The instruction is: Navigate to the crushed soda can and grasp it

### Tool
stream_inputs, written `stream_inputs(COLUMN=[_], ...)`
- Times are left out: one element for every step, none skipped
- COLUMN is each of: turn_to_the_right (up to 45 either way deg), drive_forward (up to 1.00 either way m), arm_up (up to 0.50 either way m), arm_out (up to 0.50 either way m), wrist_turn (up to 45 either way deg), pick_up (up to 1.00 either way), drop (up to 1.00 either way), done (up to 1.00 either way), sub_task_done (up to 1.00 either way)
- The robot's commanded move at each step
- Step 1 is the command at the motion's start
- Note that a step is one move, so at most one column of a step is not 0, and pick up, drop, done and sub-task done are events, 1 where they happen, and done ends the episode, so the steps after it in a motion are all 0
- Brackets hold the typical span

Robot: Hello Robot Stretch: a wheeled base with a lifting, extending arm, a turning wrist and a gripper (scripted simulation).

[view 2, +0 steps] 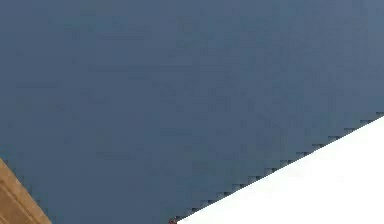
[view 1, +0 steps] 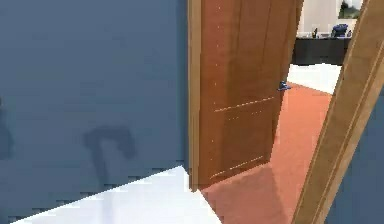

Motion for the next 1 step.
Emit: stream_inputs(turn_to_the_right=[0.0], drive_forward=[0.65], arm_up=[0.0], arm_out=[0.0], wrist_turn=[0.0], pick_up=[0.0], drop=[0.0], done=[0.0], sub_task_done=[0.0])
